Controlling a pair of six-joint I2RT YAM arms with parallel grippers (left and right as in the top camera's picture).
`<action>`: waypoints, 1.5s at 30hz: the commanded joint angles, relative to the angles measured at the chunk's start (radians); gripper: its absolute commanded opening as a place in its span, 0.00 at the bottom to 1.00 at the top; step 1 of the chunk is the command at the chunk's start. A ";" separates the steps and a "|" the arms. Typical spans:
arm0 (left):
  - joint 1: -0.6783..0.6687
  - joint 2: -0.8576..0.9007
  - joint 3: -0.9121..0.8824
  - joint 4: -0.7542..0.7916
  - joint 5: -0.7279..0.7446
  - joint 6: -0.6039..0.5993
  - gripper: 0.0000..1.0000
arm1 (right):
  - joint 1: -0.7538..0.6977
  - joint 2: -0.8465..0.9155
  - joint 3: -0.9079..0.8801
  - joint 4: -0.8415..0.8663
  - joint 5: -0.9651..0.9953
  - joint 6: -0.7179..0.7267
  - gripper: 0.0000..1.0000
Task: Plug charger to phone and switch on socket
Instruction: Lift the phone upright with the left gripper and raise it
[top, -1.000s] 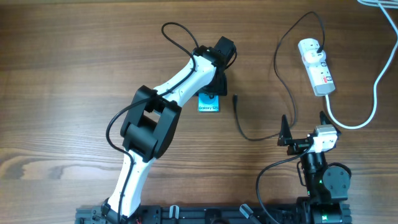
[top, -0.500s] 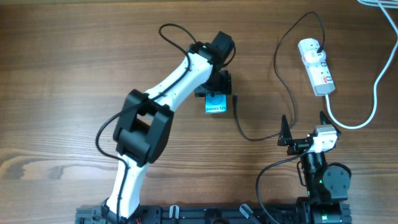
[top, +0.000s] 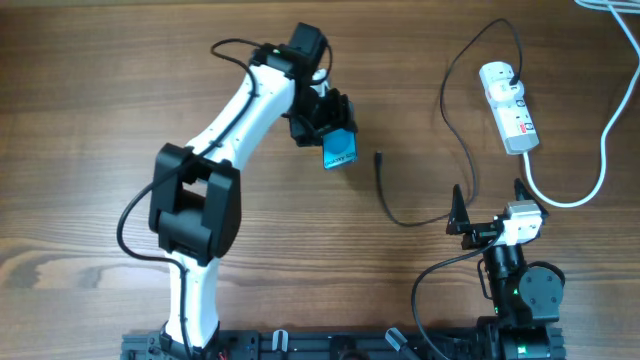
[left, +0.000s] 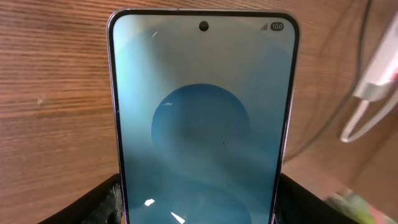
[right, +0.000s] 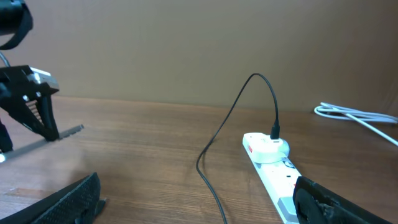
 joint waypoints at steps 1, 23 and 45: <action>0.037 -0.039 -0.002 -0.002 0.180 -0.006 0.69 | 0.005 -0.003 -0.001 0.002 0.000 -0.012 1.00; 0.094 -0.039 -0.002 -0.008 0.402 -0.006 0.70 | 0.005 -0.003 -0.001 0.002 0.000 -0.012 1.00; 0.219 -0.039 -0.002 -0.008 0.671 -0.085 0.70 | 0.005 -0.003 -0.001 0.017 -0.040 0.027 1.00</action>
